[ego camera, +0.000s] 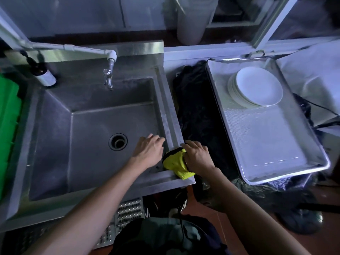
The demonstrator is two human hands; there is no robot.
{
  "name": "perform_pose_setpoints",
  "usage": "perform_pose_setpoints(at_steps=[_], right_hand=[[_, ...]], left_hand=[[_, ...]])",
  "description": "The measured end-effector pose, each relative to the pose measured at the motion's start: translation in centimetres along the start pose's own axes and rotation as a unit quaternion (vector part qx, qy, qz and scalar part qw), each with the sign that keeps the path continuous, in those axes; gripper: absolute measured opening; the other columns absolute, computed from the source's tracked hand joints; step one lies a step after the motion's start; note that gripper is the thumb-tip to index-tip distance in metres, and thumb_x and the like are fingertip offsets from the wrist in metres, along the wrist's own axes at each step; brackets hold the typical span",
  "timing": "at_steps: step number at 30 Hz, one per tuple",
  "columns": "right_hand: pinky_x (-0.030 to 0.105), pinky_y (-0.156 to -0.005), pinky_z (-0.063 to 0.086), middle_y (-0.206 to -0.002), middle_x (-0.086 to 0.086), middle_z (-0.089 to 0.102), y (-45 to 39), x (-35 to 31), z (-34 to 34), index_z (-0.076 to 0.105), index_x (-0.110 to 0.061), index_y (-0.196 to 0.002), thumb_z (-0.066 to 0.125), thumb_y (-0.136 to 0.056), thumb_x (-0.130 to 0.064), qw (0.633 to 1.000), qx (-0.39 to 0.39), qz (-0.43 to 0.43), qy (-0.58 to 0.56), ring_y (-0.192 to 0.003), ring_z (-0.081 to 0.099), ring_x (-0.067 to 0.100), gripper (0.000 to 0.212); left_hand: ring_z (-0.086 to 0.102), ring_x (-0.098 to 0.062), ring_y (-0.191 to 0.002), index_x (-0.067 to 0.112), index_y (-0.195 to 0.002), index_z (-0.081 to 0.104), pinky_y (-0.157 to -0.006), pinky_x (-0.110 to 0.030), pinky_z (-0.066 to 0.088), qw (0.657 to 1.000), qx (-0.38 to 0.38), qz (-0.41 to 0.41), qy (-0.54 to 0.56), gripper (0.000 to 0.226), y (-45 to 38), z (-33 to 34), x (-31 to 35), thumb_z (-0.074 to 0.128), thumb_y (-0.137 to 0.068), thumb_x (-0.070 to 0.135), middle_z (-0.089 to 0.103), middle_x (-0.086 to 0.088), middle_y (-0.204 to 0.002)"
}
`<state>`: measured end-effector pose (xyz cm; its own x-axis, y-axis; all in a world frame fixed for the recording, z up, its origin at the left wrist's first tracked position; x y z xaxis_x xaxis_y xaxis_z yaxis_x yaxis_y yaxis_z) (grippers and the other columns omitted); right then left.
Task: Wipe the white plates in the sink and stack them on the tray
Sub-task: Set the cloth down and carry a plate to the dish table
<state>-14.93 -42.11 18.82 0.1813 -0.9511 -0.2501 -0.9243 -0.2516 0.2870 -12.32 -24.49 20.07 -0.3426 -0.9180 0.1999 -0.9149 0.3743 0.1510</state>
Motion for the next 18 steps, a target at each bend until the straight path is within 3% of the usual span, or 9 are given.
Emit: perform_pose_setpoints(at_steps=[9, 14, 18], right_hand=[[0.045, -0.101, 0.044, -0.143, 0.000, 0.055, 2.0, 8.6, -12.2, 0.057, -0.019, -0.139, 0.058, -0.097, -0.025, 0.959, 0.192, 0.145, -0.150, -0.127, 0.049, 0.034, 0.042], [0.047, -0.106, 0.042, -0.148, 0.005, 0.052, 3.6, 15.9, -16.3, 0.056, -0.015, -0.140, 0.061, -0.097, -0.022, 0.928, 0.258, 0.206, -0.174, -0.129, 0.049, 0.036, 0.044], [0.048, -0.107, 0.041, -0.152, 0.008, 0.047, 4.0, 22.0, -18.2, 0.054, -0.017, -0.142, 0.063, -0.096, -0.023, 0.911, 0.280, 0.235, -0.189, -0.134, 0.044, 0.035, 0.047]], left_hand=[[0.050, -0.026, -0.128, 0.018, -0.140, 0.055, -0.100, -0.046, 0.047, 0.995, 0.033, 0.062, 0.073, 0.041, -7.4, -4.4, 6.4, 0.053, -0.100, 0.023, 0.058, 0.000, -0.141], [0.055, -0.029, -0.119, 0.020, -0.134, 0.061, -0.095, -0.047, 0.050, 0.988, 0.080, 0.099, 0.090, 0.037, -12.9, -7.0, 12.2, 0.058, -0.098, 0.028, 0.063, 0.000, -0.134], [0.059, -0.032, -0.117, 0.018, -0.131, 0.065, -0.097, -0.043, 0.050, 0.978, 0.091, 0.088, 0.166, 0.036, -17.9, -8.6, 17.1, 0.061, -0.095, 0.025, 0.066, -0.004, -0.131]])
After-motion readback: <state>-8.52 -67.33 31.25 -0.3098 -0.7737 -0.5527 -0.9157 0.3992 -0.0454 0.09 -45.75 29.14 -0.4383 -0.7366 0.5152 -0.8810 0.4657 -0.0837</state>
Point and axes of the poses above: each hand's wrist, its own y-axis away from the middle knuckle, its own z-axis out of the palm, x = y × z, the point moved 7 cm from there along -y, towards the middle knuckle
